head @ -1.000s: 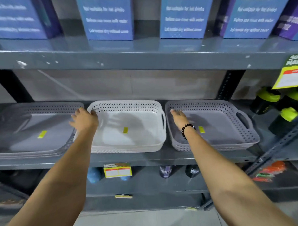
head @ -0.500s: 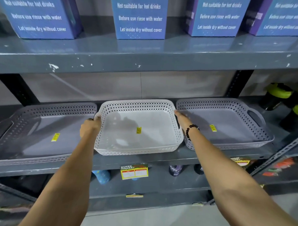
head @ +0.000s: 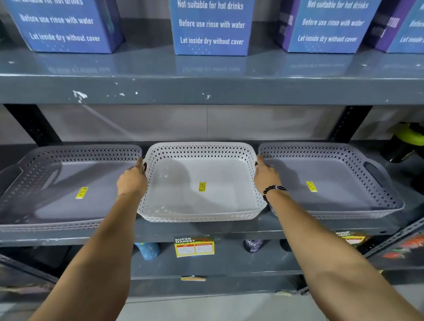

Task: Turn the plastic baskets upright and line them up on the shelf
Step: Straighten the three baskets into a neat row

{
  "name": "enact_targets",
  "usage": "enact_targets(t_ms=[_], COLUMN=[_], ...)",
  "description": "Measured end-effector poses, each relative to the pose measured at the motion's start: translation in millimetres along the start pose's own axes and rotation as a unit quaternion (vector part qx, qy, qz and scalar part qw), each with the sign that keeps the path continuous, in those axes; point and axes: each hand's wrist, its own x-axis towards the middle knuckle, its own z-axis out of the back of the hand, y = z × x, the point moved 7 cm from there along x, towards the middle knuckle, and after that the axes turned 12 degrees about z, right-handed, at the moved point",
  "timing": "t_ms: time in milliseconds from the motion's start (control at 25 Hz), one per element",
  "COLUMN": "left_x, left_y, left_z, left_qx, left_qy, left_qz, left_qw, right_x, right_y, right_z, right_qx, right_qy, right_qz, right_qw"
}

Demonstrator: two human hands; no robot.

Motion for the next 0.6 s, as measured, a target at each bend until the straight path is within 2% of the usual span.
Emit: enact_targets(t_ms=[600], left_x=[7.1], left_y=[-0.7], left_z=[-1.5], left_qx=[-0.019], left_qy=[0.004], left_qz=[-0.037], left_qw=[0.999], right_x=[3.3], right_y=[2.9], right_z=[0.1], right_qx=[-0.044], right_qy=[0.004], right_qz=[0.037], right_qw=[0.998])
